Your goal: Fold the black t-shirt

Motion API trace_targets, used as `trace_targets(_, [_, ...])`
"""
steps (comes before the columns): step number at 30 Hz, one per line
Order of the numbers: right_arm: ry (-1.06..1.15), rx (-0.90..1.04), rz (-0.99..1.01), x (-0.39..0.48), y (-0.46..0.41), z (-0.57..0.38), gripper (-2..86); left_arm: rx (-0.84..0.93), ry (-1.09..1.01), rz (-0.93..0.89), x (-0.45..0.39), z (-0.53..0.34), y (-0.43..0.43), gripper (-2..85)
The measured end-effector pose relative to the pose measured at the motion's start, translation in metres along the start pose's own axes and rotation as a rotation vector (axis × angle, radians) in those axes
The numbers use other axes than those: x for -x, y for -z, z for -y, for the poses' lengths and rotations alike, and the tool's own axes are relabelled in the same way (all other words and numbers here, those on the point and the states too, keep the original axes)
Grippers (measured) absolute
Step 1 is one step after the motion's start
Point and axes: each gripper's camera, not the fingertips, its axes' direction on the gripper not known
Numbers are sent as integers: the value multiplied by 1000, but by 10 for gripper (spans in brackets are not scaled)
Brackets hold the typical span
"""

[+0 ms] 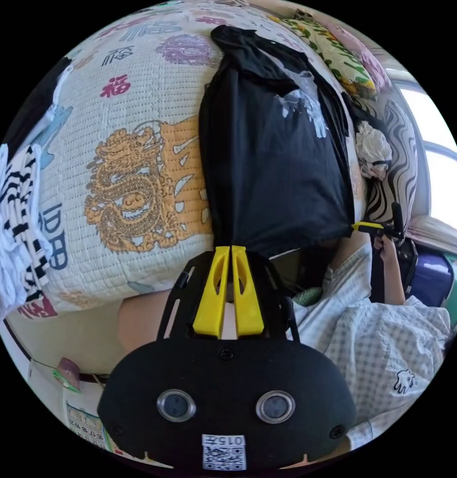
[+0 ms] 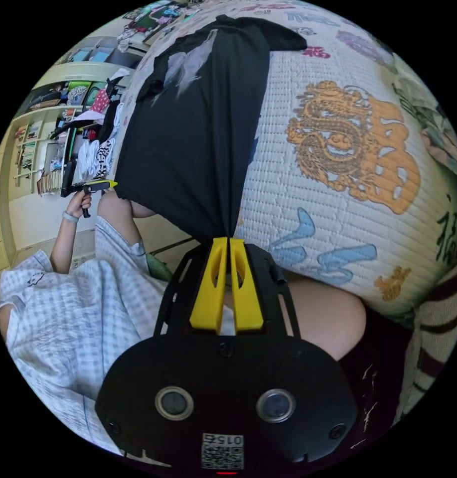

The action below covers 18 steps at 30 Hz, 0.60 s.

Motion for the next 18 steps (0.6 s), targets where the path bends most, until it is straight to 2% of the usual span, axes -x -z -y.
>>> trace_targets(5, [1, -4, -23, -22, 27, -11, -2, 18, -23, 31, 14, -5, 8, 5])
trace_targets(9, [-23, 62, -17, -48, 25, 6, 2, 89, 85, 145, 38, 5, 4, 28])
trace_targets(11, [-35, 33, -26, -57, 34, 8, 3, -43, 134, 138, 44, 4, 29, 44])
trace_targets(13, [-51, -23, 0, -68, 48, 9, 3, -320, 146, -97, 49, 11, 66, 65])
trace_targets(15, [-73, -79, 37, -81, 65, 14, 3, -468, 131, -248, 51, 32, 79, 76])
trace_targets(18, [-57, -114, 77, -89, 82, 28, 3, -555, 195, -293, 60, 89, 71, 88])
